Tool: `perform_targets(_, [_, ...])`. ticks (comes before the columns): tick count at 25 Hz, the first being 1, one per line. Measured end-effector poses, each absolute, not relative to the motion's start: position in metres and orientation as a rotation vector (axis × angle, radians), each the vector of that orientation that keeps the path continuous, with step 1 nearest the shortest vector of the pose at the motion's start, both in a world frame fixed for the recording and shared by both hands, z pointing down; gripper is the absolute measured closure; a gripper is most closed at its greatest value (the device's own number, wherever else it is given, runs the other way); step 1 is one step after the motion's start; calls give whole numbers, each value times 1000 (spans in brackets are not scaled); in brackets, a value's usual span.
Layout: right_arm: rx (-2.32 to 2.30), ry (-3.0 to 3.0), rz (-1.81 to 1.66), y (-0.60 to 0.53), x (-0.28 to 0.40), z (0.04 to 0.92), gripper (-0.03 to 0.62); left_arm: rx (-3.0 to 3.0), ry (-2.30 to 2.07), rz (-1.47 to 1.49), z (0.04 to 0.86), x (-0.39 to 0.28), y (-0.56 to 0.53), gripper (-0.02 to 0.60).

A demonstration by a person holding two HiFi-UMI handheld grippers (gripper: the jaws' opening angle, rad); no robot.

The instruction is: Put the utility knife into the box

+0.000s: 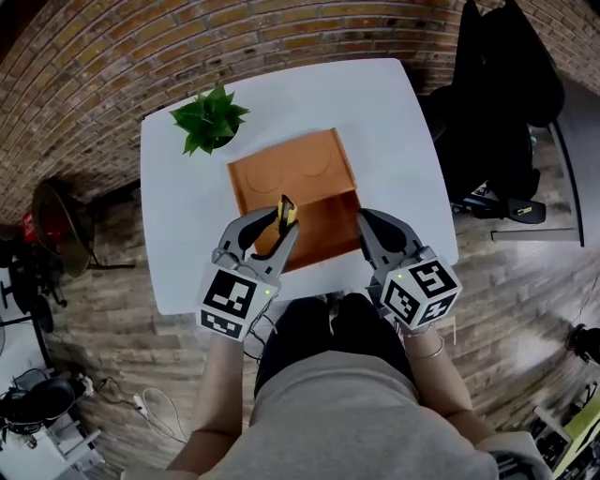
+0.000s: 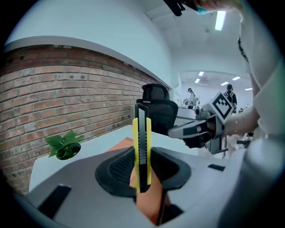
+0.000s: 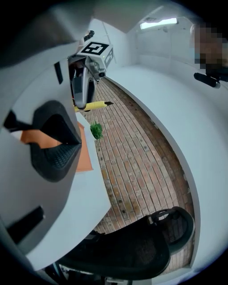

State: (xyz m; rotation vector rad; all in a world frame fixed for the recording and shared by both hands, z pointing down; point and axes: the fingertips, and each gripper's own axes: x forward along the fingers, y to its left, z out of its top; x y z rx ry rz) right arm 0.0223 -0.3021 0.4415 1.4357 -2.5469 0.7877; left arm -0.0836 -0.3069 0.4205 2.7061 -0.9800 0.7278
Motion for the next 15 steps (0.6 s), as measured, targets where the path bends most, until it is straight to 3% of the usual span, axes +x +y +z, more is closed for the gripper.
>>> perform_targets(15, [1563, -2417, 953, -277, 51, 484, 595, 2653, -564, 1159, 503, -43, -298, 468])
